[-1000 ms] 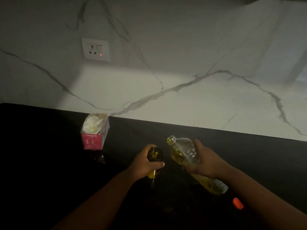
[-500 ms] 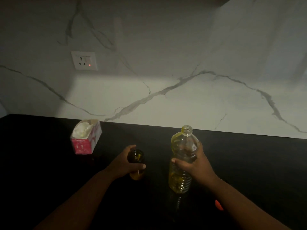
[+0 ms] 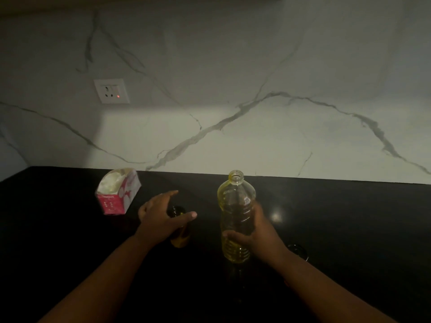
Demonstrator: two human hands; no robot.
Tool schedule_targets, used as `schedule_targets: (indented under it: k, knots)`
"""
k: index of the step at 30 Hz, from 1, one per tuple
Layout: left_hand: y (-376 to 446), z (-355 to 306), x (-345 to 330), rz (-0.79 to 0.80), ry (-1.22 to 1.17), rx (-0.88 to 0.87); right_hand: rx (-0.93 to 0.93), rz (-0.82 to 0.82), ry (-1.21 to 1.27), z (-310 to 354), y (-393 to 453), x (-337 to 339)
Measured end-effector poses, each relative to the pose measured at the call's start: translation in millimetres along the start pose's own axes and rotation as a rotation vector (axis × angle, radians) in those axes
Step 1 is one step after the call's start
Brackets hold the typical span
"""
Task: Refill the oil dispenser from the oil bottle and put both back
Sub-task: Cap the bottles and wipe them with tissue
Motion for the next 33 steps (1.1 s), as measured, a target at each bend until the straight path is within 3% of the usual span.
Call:
schedule_targets:
  k: [6, 12, 17, 21, 30, 33]
  knots:
    - [-26, -40, -24, -0.041, 0.018, -0.255, 0.011, -0.082, -0.035, -4, -33, 38]
    - [-37, -47, -56, -0.04, 0.009, -0.329, -0.057, -0.411, -0.206, -52, -74, 105]
    - [-40, -58, -71, -0.044, 0.032, -0.387, -0.291, -0.278, -0.433, -104, -92, 111]
    - [-39, -69, -70, -0.084, 0.03, -0.433, -0.3, -0.244, -0.526, -111, -85, 104]
    - [-46, -86, -75, -0.038, -0.072, -0.47, -0.312, -0.22, -0.446, -113, -67, 97]
    - [-48, -81, -71, -0.045, -0.061, -0.469, -0.295, -0.289, -0.346, -104, -70, 100]
Point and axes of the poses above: each hand's wrist, its own y-axis towards the middle knuckle, its own x-axis out of the back of the hand, z = x × y, the point moved 6 cm from there along y, towards the middle knuckle, and after that the axes turned 3 degrees about -z, right-handed, at the moved point
